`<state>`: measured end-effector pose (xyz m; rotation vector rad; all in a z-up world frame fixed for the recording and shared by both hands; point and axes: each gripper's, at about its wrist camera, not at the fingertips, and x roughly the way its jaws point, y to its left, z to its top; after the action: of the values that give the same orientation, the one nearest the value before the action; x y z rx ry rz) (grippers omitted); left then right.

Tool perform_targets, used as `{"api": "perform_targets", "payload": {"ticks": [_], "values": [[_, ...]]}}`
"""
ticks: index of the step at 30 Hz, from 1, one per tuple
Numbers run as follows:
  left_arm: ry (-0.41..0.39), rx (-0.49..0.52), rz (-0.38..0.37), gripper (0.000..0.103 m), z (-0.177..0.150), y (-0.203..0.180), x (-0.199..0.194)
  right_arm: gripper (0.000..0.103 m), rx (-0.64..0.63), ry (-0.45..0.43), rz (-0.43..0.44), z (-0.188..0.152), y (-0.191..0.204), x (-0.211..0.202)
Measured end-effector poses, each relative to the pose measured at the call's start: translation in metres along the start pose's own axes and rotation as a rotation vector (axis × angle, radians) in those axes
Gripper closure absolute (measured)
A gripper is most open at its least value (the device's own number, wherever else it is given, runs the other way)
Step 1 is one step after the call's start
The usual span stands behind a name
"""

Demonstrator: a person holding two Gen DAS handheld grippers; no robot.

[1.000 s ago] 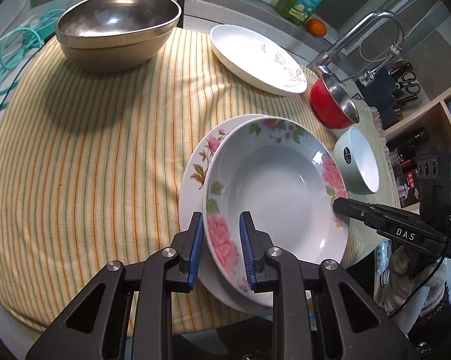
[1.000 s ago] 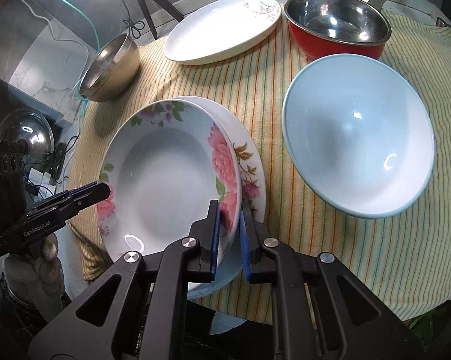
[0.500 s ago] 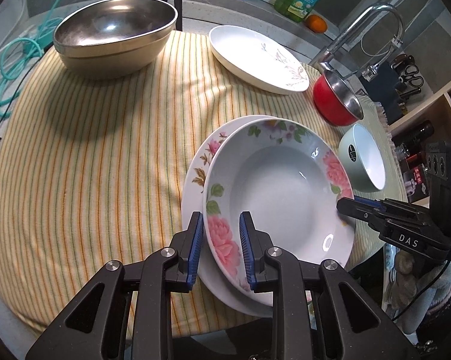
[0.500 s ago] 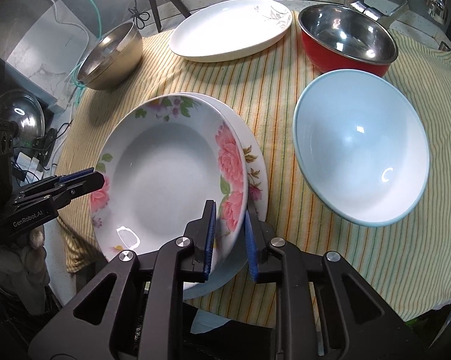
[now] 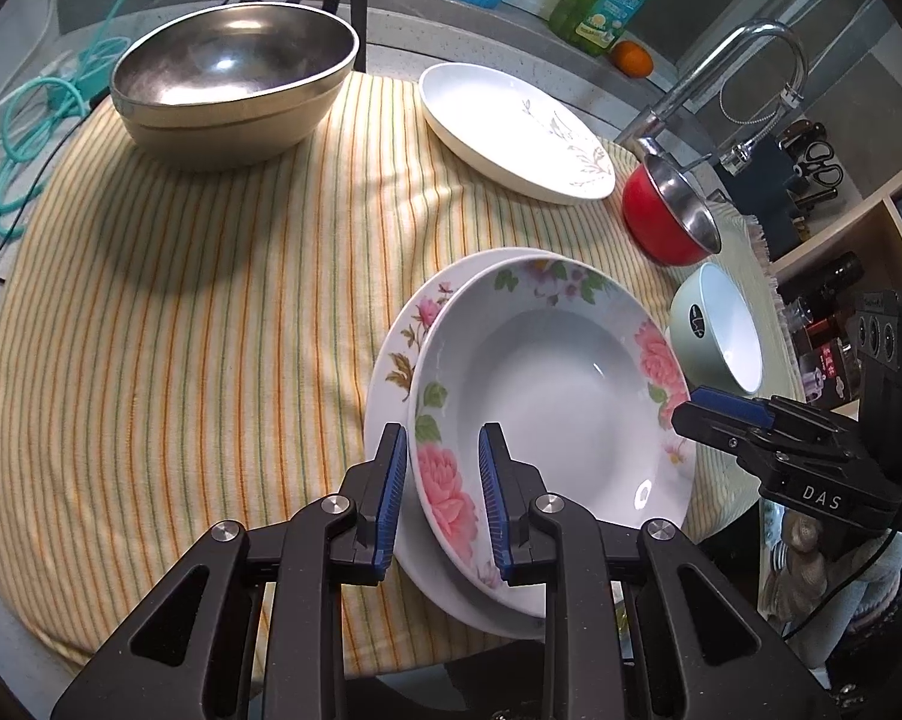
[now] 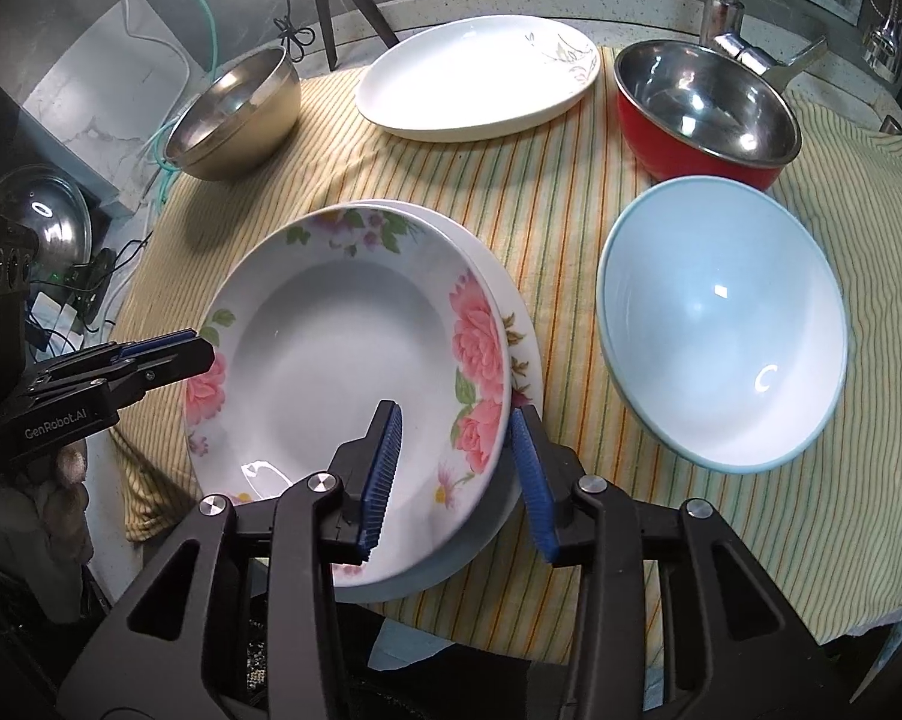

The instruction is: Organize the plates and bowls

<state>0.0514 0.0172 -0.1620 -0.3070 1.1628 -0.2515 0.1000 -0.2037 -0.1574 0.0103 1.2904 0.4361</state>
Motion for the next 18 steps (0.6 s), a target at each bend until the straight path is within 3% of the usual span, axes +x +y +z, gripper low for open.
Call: {"api": "perform_targets", "payload": {"ticks": [8,18], "values": [[-0.040,-0.014,-0.020,0.081,0.017,0.002,-0.011,0.063,0.000,-0.050,0.047,0.013,-0.003,-0.021],[-0.103,-0.010,-0.041,0.080,0.049,-0.002,-0.020,0.063,0.001,-0.121,0.102,0.053,-0.011,-0.048]]}}
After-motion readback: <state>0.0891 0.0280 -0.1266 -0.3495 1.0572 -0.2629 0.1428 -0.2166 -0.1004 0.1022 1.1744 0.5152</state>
